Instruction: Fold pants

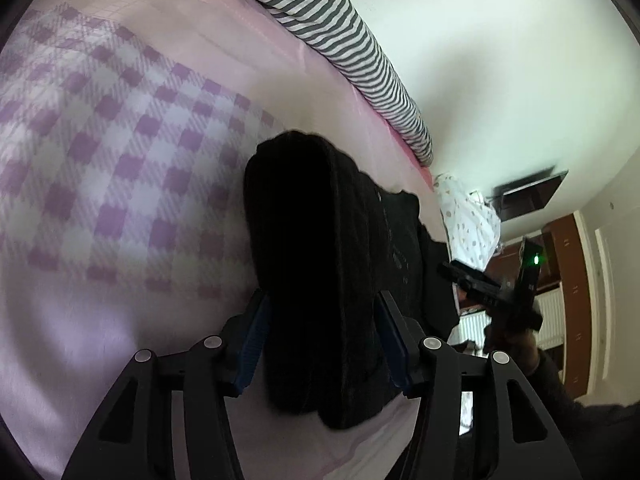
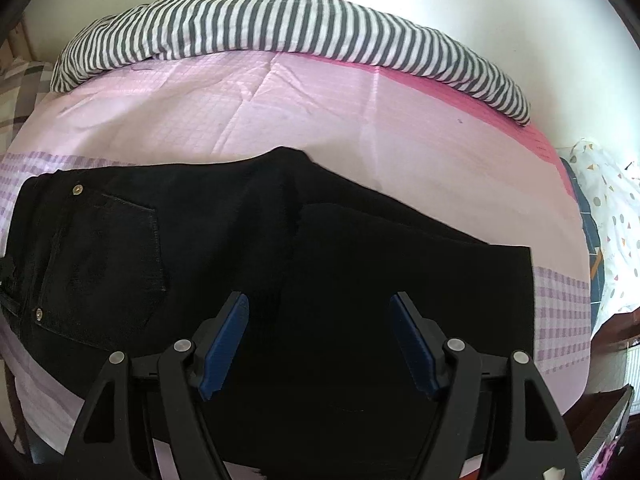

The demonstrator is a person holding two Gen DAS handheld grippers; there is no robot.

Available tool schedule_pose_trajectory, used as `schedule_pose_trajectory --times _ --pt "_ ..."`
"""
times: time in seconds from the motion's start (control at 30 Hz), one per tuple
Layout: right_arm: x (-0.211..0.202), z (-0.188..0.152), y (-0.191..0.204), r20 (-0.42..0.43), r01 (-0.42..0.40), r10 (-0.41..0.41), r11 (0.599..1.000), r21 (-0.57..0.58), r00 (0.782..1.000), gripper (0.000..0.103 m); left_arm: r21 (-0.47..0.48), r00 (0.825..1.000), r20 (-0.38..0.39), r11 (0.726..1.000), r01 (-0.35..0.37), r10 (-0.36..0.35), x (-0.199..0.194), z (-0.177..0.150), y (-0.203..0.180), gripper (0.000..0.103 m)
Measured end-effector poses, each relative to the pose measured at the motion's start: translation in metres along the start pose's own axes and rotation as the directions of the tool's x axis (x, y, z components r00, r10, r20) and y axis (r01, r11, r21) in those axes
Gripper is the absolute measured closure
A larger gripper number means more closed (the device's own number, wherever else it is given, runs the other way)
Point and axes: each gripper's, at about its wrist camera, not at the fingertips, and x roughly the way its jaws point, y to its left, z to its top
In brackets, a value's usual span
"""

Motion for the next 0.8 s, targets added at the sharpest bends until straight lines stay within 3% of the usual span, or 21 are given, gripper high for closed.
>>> schedule_pose_trajectory --times 0.1,0.17,0.23,0.3,0.33,0.4,0.43,0.47,0.53,0.67,0.8 --pt "-0.001 -0.002 0.004 0.005 -0.007 0.007 1.0 0.01 1.0 0.033 0.033 1.0 0.006 0.999 -0.023 0.023 0.012 0.006 -0.011 0.042" --pt "-0.003 -0.004 0.003 0.013 -0.017 0.017 0.999 0.028 1.0 0.033 0.04 1.0 0.004 0.999 -0.028 0.028 0.022 0.011 -0.023 0.024" --pt "-0.005 -0.005 0.0 0.021 -0.026 0.025 0.999 0.046 0.999 0.033 0.045 1.0 -0.011 0.999 -0.028 0.029 0.032 0.015 -0.033 0.014" --pt "-0.008 -0.007 -0.004 0.037 -0.039 0.037 0.997 0.062 0.999 0.033 0.044 0.999 -0.003 0.998 -0.033 0.034 0.038 0.015 -0.038 0.014" --pt "-0.01 -0.009 -0.006 0.045 -0.044 0.041 0.997 0.068 0.998 0.033 0.051 0.999 0.004 0.997 -0.051 0.051 0.038 0.013 -0.04 0.017" --pt "-0.015 -0.011 -0.01 0.066 -0.059 0.054 0.995 0.078 0.996 0.033 0.055 0.992 0.01 0.991 -0.125 0.125 0.036 0.011 -0.04 0.041" --pt "-0.017 -0.011 -0.013 0.075 -0.067 0.061 0.994 0.083 0.995 0.033 0.045 0.988 0.011 0.987 -0.155 0.155 0.035 0.01 -0.039 0.06" --pt "-0.018 -0.012 -0.017 0.083 -0.074 0.067 0.993 0.092 0.994 0.033 0.017 0.987 0.001 0.987 -0.158 0.158 0.034 0.011 -0.033 0.068" --pt "-0.02 -0.015 -0.026 0.097 -0.093 0.082 0.989 0.115 0.992 0.033 -0.052 0.993 -0.009 0.992 -0.117 0.116 0.031 0.01 -0.024 0.074" --pt "-0.025 -0.024 -0.046 0.125 -0.135 0.115 0.976 0.17 0.985 0.032 -0.018 0.983 0.012 0.983 -0.181 0.181 0.029 0.009 -0.048 0.081" --pt "-0.035 -0.034 -0.07 0.164 -0.159 0.125 0.963 0.216 0.978 0.032 -0.013 0.988 0.043 0.988 -0.151 0.151 0.016 0.013 -0.082 0.083"
